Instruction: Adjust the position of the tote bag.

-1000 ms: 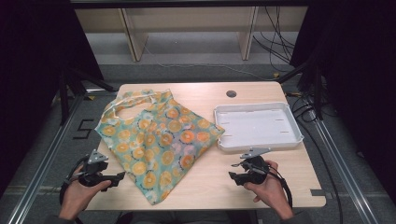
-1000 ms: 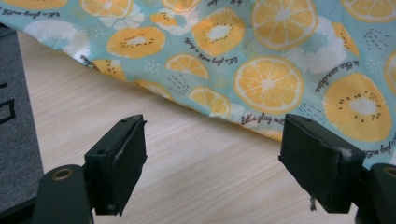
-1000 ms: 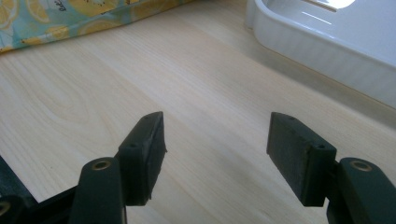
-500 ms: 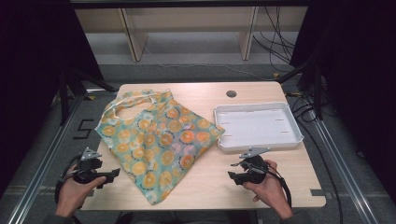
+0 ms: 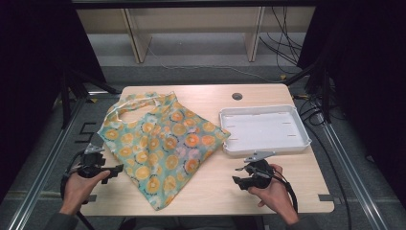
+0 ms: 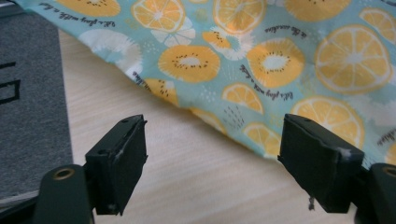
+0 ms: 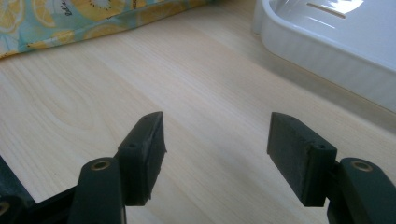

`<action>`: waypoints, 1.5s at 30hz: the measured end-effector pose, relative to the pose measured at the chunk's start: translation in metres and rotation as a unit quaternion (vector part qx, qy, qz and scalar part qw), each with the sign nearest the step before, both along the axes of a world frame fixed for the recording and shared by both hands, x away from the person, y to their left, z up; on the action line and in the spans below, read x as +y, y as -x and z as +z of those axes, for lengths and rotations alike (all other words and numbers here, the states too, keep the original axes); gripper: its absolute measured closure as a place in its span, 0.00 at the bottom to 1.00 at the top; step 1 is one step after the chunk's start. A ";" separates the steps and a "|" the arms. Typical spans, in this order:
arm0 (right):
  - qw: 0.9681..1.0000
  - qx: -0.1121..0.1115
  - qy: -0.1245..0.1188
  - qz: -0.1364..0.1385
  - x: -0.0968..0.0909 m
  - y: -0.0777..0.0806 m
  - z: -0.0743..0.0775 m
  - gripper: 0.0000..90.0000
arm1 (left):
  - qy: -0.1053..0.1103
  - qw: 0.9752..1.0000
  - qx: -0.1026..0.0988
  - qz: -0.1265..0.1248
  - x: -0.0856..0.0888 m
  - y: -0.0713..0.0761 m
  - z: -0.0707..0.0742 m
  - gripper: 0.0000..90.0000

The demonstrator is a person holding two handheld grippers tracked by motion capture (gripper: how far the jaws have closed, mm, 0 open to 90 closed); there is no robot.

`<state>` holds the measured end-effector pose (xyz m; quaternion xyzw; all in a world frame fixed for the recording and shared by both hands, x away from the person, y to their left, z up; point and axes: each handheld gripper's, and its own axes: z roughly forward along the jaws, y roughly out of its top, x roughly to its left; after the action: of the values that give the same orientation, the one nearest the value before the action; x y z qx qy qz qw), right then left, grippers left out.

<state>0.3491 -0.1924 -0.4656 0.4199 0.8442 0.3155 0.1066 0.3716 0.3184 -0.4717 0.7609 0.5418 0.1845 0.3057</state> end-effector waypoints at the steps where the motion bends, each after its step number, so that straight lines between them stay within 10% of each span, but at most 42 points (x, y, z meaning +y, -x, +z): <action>1: 1.000 0.005 0.004 0.003 0.000 0.000 0.001 0.42 | 0.002 1.000 0.000 0.003 -0.001 -0.004 -0.002 0.26; 10: 1.000 0.000 -0.001 0.002 0.001 -0.001 0.001 0.42 | 0.014 0.998 0.058 0.032 0.008 -0.044 -0.010 0.28; 26: 1.000 -0.019 -0.004 0.013 0.004 -0.001 -0.001 0.41 | 0.050 0.993 0.071 0.085 0.012 -0.080 -0.022 0.41; 33: 1.000 -0.001 -0.004 0.012 0.006 0.000 0.002 0.42 | -0.009 0.999 0.014 0.029 0.008 -0.079 -0.021 0.98; 37: 1.000 -0.007 -0.004 0.019 0.007 -0.001 0.002 0.44 | -0.047 0.998 0.025 -0.014 0.005 -0.069 -0.017 0.99; 45: 0.999 -0.008 -0.010 0.043 0.017 -0.004 0.002 0.58 | -0.051 0.997 0.020 -0.061 0.003 -0.032 -0.013 0.99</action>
<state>0.3529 -0.1750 -0.4633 0.3816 0.8574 0.3317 0.0960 0.4036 0.3213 -0.4843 0.8109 0.4900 0.1778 0.2659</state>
